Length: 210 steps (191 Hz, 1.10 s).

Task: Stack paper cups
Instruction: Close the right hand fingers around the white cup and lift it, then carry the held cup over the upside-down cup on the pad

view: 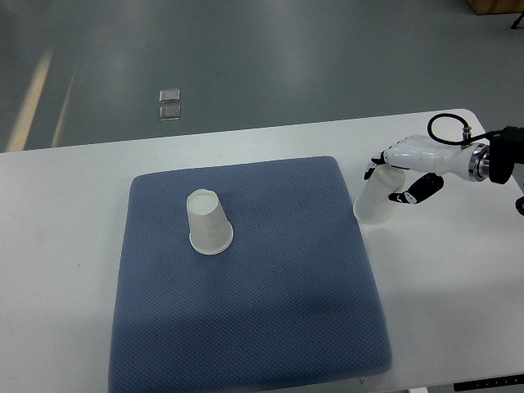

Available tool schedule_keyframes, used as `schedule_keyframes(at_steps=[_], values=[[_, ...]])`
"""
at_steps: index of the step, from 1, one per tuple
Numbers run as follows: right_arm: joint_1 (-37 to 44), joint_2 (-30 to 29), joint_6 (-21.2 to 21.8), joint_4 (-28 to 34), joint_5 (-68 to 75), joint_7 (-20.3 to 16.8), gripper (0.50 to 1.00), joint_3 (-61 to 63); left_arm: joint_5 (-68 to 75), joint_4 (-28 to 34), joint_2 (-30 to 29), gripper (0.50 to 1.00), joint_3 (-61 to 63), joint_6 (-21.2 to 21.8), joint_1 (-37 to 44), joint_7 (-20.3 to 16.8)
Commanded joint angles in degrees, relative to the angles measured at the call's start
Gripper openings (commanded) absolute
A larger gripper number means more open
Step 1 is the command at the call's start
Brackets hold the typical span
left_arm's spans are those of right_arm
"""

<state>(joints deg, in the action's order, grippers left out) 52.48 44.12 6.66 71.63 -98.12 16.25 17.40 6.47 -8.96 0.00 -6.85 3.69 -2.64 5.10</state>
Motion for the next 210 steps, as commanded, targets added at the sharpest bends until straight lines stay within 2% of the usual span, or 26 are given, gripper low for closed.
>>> schedule_keyframes(at_steps=[1, 28, 51, 77, 104, 140, 210], values=[[4.82, -0.09, 2.48, 1.93, 1.87, 0.01, 0.554, 0.09, 0.03, 0.00, 0.00, 1.000, 0.00, 0.00, 0.00, 0.00], [12.56, -2.11, 8.63, 4.31, 10.57, -0.87, 0.554, 0.35, 0.03, 0.00, 0.00, 1.000, 0.00, 0.00, 0.00, 0.00], [16.60, -5.62, 11.00, 4.39, 13.21, -2.10, 0.554, 0.44, 0.03, 0.00, 0.00, 1.000, 0.00, 0.00, 0.00, 0.00], [18.10, -11.51, 11.27, 4.31, 13.12, -2.54, 0.554, 0.27, -0.05, 0.00, 0.00, 1.000, 0.00, 0.00, 0.00, 0.00], [18.27, -18.28, 11.53, 3.60, 12.51, -4.56, 0.554, 0.00, 0.03, 0.00, 0.00, 1.000, 0.00, 0.00, 0.00, 0.00], [20.21, -23.99, 11.62, 1.32, 10.14, -4.74, 0.554, -0.44, 0.03, 0.00, 0.00, 1.000, 0.00, 0.00, 0.00, 0.00], [22.58, -29.79, 11.88, -1.58, 9.87, -5.53, 0.556, -0.96, -0.05, 0.00, 0.00, 1.000, 0.00, 0.00, 0.00, 0.00]])
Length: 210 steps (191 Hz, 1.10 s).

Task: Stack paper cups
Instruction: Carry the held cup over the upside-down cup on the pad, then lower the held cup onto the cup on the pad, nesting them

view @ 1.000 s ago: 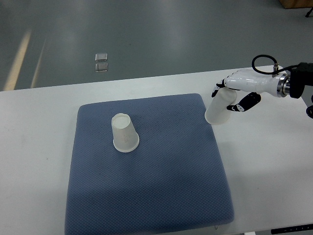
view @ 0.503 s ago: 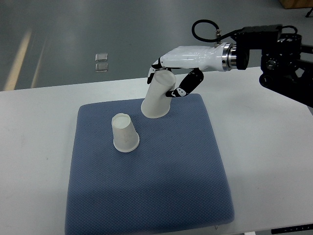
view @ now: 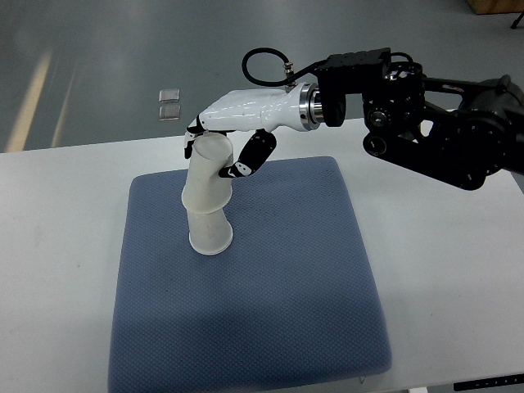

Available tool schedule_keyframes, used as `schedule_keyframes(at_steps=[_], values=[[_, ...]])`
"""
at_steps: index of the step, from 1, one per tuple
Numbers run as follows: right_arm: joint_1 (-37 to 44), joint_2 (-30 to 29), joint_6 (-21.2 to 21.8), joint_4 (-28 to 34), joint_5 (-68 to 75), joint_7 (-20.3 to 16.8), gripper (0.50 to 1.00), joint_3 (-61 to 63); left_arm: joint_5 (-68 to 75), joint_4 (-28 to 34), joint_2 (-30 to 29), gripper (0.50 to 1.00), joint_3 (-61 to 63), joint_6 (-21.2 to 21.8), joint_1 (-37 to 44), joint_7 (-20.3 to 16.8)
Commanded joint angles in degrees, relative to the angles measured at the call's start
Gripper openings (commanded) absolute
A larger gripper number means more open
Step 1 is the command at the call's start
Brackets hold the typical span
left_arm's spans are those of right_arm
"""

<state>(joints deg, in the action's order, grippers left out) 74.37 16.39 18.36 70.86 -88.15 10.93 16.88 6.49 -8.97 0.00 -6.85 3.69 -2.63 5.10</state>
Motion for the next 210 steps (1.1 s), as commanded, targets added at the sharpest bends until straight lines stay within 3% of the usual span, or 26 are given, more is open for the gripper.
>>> schedule_keyframes(at_steps=[1, 210], values=[[0.69, -2.06, 0.18, -0.81, -0.09, -0.21, 0.556, -0.45, -0.08, 0.00, 0.00, 1.000, 0.00, 0.00, -0.01, 0.00], [1.13, -3.91, 3.43, -2.57, -7.56, -0.30, 0.603, -1.59, -0.08, 0.00, 0.00, 1.000, 0.00, 0.00, -0.01, 0.00]])
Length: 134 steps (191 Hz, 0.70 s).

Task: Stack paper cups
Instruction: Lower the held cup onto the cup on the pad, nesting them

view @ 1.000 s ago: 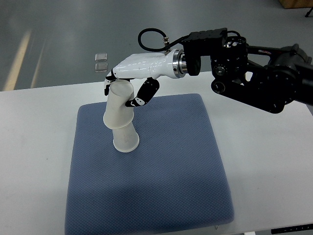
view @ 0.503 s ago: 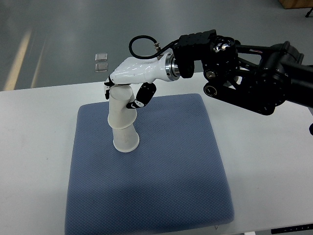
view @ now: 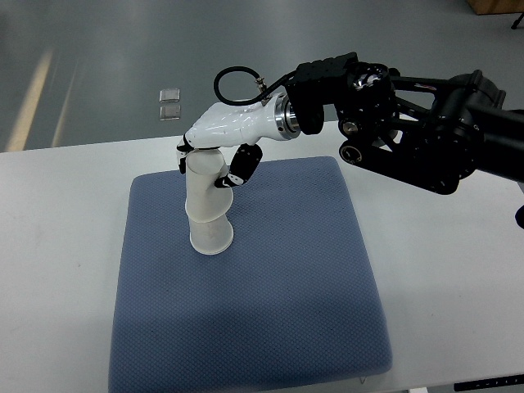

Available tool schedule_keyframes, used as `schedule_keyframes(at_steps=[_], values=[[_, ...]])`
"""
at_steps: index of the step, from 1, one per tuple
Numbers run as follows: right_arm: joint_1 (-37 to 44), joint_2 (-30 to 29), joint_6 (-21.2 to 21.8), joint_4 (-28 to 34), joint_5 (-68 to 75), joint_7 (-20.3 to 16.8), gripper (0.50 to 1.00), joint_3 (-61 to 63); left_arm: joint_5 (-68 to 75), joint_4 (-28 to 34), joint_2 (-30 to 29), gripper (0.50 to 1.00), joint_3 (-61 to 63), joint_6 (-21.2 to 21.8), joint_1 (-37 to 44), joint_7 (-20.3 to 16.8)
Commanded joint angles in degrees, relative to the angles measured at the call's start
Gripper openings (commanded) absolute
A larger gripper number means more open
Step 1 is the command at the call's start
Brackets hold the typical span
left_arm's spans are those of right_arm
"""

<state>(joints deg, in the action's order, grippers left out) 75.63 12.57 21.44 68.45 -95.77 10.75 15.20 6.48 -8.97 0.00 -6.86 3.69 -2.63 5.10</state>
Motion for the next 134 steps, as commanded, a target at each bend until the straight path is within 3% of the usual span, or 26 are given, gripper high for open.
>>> schedule_keyframes(at_steps=[1, 134], values=[[-0.13, -0.09, 0.36, -0.16, 0.06, -0.12, 0.603, 0.09, -0.07, 0.00, 0.00, 1.000, 0.00, 0.00, 0.00, 0.00], [0.22, -1.23, 0.36, -1.22, 0.50, -1.17, 0.603, 0.27, 0.02, 0.00, 0.00, 1.000, 0.00, 0.00, 0.00, 0.00]])
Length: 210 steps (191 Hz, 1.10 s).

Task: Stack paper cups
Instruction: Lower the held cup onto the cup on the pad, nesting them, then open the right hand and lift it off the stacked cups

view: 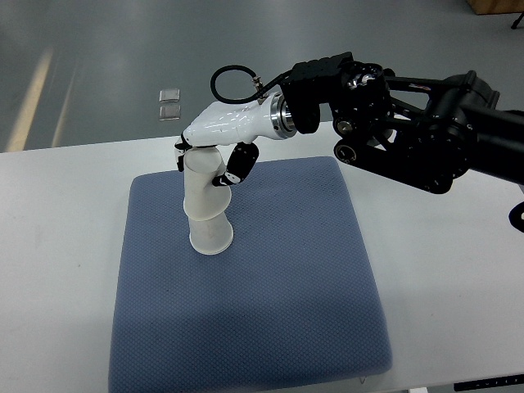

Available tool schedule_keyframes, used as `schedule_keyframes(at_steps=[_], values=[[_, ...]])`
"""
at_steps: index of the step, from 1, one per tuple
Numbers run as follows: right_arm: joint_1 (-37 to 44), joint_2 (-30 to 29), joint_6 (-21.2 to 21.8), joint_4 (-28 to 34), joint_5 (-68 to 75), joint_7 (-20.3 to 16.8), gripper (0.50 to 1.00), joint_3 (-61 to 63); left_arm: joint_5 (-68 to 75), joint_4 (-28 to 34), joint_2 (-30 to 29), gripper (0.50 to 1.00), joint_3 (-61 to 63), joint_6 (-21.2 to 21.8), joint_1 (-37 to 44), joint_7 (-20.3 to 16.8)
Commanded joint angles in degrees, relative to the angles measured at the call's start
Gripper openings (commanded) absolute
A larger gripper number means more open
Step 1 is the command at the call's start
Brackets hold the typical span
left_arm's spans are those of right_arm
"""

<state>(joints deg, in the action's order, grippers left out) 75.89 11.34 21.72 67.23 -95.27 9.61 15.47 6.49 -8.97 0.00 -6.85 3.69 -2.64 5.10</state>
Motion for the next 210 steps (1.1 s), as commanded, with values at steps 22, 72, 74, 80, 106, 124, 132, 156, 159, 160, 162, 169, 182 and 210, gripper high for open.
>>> schedule_keyframes(at_steps=[22, 72, 74, 80, 106, 124, 132, 156, 159, 160, 162, 169, 182, 210], values=[[-0.22, -0.79, 0.08, 0.00, -0.01, -0.12, 0.603, 0.00, 0.02, 0.00, 0.00, 1.000, 0.00, 0.00, 0.00, 0.00], [-0.66, -2.11, -0.01, -0.26, -0.45, -0.55, 0.603, -0.09, 0.02, 0.00, 0.00, 1.000, 0.00, 0.00, 0.00, 0.00], [-0.66, -2.11, -0.01, -0.35, -0.45, -0.55, 0.603, -0.09, -0.07, 0.00, 0.00, 1.000, 0.00, 0.00, 0.00, 0.00], [-0.66, -2.37, -0.10, -0.70, -0.45, -0.56, 0.603, -0.09, 0.02, 0.00, 0.00, 1.000, 0.00, 0.00, 0.00, 0.00], [-1.10, -3.16, -0.45, -1.40, -0.54, -0.64, 0.603, -0.18, -0.07, 0.00, 0.00, 1.000, 0.00, 0.00, 0.00, 0.00], [-1.27, -3.25, -0.54, -1.49, -1.15, -0.55, 0.605, -0.18, 0.02, 0.00, 0.00, 1.000, 0.00, 0.00, 0.00, 0.00], [-1.54, -3.25, -0.54, -1.67, -1.68, -0.55, 0.607, -0.18, 0.02, 0.00, 0.00, 1.000, 0.00, 0.00, 0.00, 0.00], [-2.42, -3.95, -0.71, -2.11, -3.00, -0.47, 0.625, -0.26, 0.02, 0.00, 0.00, 1.000, 0.00, 0.00, 0.00, 0.00], [-2.59, -4.04, -0.80, -2.11, -3.00, -0.47, 0.627, -0.26, 0.02, 0.00, 0.00, 1.000, 0.00, 0.00, 0.00, 0.00], [-2.68, -4.04, -0.80, -2.11, -3.00, -0.47, 0.631, -0.26, 0.02, 0.00, 0.00, 1.000, 0.00, 0.00, 0.00, 0.00], [-2.77, -4.13, -0.80, -2.19, -3.08, -0.47, 0.635, -0.26, -0.07, 0.00, 0.00, 1.000, 0.00, 0.00, 0.00, 0.00], [-3.03, -4.30, -0.80, -2.19, -3.08, -0.47, 0.643, -0.26, -0.07, 0.00, 0.00, 1.000, 0.00, 0.00, 0.00, 0.00], [-3.73, -4.92, -0.80, -2.55, -3.70, -0.47, 0.674, -0.35, -0.07, 0.00, 0.00, 1.000, 0.00, 0.00, 0.00, 0.00], [-5.14, -6.15, -0.98, -3.51, -5.46, -0.47, 0.738, -0.62, 0.02, 0.00, 0.00, 1.000, 0.00, 0.00, 0.00, 0.00]])
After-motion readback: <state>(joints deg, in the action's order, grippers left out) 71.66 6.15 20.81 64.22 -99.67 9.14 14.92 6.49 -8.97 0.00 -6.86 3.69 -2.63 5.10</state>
